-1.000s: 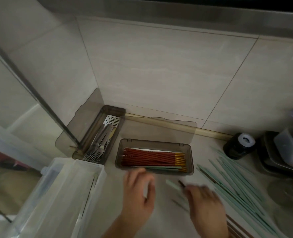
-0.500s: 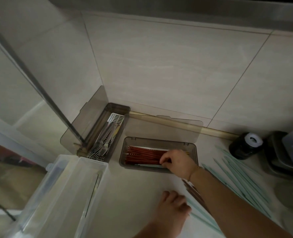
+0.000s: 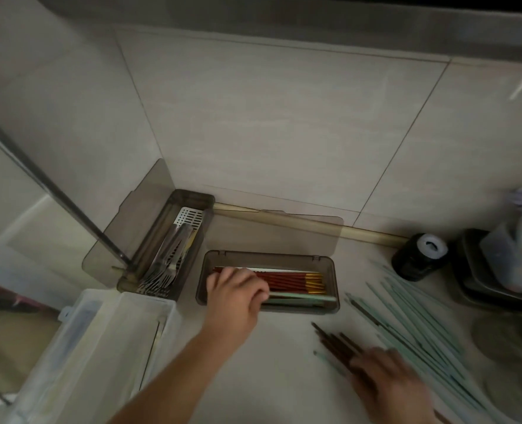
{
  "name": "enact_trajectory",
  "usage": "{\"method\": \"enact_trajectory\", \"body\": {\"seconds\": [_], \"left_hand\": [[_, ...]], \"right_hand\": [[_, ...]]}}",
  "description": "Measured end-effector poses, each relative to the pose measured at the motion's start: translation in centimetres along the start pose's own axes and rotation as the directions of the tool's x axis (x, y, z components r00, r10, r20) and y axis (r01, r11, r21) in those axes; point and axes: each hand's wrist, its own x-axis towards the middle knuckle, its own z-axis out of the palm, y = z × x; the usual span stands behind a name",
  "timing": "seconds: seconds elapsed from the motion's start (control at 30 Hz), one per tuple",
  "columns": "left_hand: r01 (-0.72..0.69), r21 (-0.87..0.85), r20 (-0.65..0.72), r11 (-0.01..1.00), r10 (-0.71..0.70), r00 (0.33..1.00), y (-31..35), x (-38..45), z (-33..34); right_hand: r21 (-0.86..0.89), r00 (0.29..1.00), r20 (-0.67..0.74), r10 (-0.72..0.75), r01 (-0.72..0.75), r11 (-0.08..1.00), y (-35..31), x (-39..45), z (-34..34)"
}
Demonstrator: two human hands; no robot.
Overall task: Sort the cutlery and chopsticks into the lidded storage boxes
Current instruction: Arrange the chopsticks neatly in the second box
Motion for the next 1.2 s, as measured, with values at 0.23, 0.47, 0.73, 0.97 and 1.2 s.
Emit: {"method": "enact_trajectory", "body": {"seconds": [0.23, 0.47, 0.73, 0.97, 1.2], "left_hand": [[0.273, 0.054, 0.295, 0.961, -0.276, 0.915, -1.3, 2.8, 1.5], [-0.035, -0.028, 0.151, 0.999, 0.039, 0.988, -0.1, -0.7, 1.3], [-0.052, -0.108, 0.055, 0.993, 0.059, 0.997, 1.1, -3.3, 1.4], [-0.059, -0.095, 0.045, 0.994, 0.063, 0.997, 1.2, -4.5, 1.4], [-0.422, -0.158, -0.062, 0.893, 0.418, 0.906, 3.4, -5.7, 3.5]], "right_hand": [[-0.129, 0.999, -0.015, 0.047, -0.048, 0.990, -1.7, -2.2, 0.6], [0.173, 0.979, -0.092, 0.181, -0.163, 0.971, -3.7, 4.5, -1.4], [0.013, 0.887, 0.461, -0.030, 0.027, 1.000, -6.4, 15.3, 3.0], [0.110, 0.855, 0.494, -0.160, 0.121, 0.987, -6.6, 15.1, 4.0], [0.225, 0.968, 0.049, 0.247, -0.251, 0.941, 1.5, 6.2, -1.1]]}}
